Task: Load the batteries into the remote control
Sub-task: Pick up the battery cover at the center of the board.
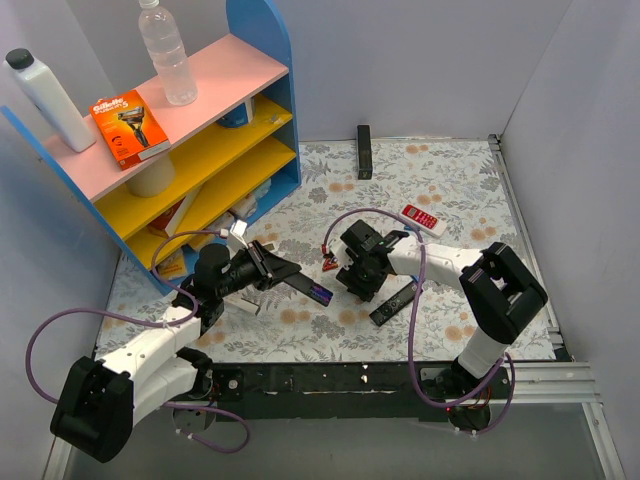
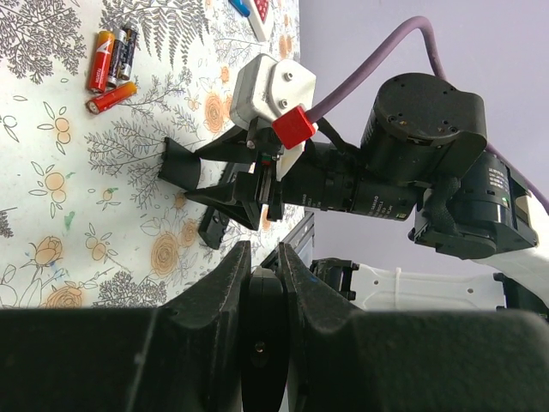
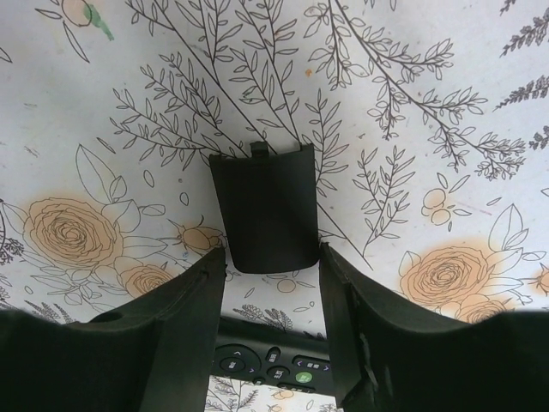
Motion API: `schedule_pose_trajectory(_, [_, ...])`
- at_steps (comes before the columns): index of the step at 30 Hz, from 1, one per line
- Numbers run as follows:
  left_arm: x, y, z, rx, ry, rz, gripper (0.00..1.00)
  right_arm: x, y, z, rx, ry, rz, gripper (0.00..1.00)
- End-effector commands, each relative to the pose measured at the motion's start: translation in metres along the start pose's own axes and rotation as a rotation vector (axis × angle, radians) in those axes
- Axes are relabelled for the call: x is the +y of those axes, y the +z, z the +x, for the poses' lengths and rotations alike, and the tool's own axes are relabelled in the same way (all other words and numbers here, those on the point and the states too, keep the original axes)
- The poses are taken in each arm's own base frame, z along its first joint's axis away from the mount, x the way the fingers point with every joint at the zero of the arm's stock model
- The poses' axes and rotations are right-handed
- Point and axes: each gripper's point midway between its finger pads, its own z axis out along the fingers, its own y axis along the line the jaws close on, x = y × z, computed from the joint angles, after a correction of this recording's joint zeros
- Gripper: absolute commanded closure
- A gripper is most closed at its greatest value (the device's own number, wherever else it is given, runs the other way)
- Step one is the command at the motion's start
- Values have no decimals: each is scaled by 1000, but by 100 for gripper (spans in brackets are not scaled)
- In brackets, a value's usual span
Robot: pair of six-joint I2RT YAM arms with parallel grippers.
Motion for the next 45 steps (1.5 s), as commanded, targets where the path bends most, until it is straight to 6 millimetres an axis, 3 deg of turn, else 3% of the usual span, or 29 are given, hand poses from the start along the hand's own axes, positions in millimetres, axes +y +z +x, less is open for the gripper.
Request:
schedule_pose_trajectory(1, [-11, -4, -4, -10, 26, 29, 100, 1, 14, 22, 101, -59, -3, 45])
schedule_pose_trajectory(8, [-8, -4, -5, -16, 28, 22, 100, 5, 23, 29, 112, -66, -27, 49])
schedule_pose_trajectory(12, [-5, -5, -6, -21, 26, 16, 100, 6, 24, 32, 118, -61, -30, 61])
schedule_pose_trajectory(18, [0, -5, -7, -32, 23, 10, 100, 12, 17, 22, 71, -21, -50, 67])
schedule_pose_trajectory(24, [5, -4, -10, -40, 25, 3, 100, 19, -2, 7, -7, 38, -65, 70])
schedule_pose_trajectory(38, [15, 10, -7, -5, 23, 23, 100, 22, -66, -19, -156, 50, -63, 71])
schedule_pose_trajectory(45, [13, 16, -7, 11, 1, 53, 100, 32, -108, -48, -274, 8, -95, 71])
